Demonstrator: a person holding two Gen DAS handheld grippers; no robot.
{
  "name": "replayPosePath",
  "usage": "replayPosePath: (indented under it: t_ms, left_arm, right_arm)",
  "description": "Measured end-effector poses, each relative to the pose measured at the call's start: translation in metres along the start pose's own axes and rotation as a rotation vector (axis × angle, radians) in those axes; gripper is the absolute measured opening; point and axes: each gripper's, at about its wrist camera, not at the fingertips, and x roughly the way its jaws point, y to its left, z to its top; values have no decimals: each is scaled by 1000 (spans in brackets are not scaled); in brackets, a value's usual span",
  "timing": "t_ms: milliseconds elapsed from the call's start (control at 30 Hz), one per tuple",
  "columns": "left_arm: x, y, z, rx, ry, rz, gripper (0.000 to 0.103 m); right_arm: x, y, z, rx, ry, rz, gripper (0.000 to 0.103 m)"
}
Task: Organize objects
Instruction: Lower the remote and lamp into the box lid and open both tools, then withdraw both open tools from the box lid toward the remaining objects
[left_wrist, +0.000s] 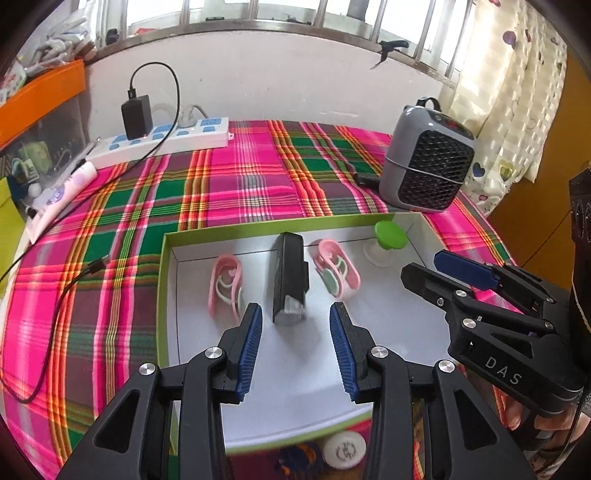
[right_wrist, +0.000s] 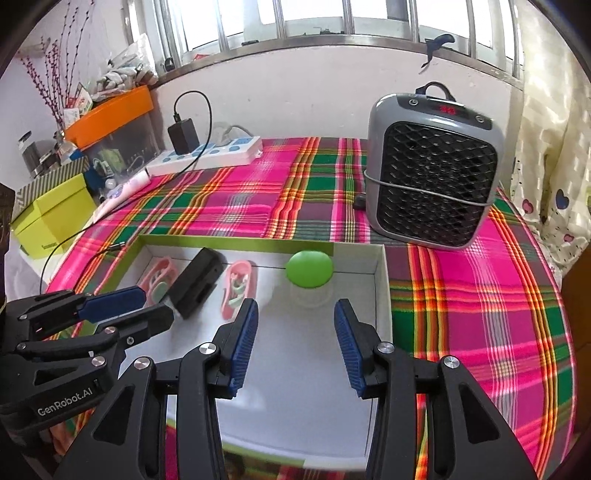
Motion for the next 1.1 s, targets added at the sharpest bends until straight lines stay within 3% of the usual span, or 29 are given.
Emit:
replayPosePath:
  t_ms: [300,500,633,700,867,1000,1100]
  left_arm:
    - [-24,-1,-14,-1,-27,1,36]
    - [-42,-2,-25,3,-61,10,36]
    - [-53,0,-35,-5,-74,1,36]
    - [-56,1,-39,-5,-71,5,36]
    - [-64,-1,-59,3,-69,-19,36]
    - [-70,-3,-65,7,-70,-36,36]
    - [-74,-2,-66,6,-78,-38,36]
  right_arm:
    - [-22,5,-13,6,-28,-1,44]
    - [-40,3,-19,41,-91,25,44]
    - [-61,-3,-20,93,-151,104,44]
    - [-66,0,-22,72,-139,134,44]
    - [-69,12,-34,-14,-136,43,44]
    - [-75,0,-32,75,-177,78,44]
    - [-86,-1,-27,52,-194,66,44]
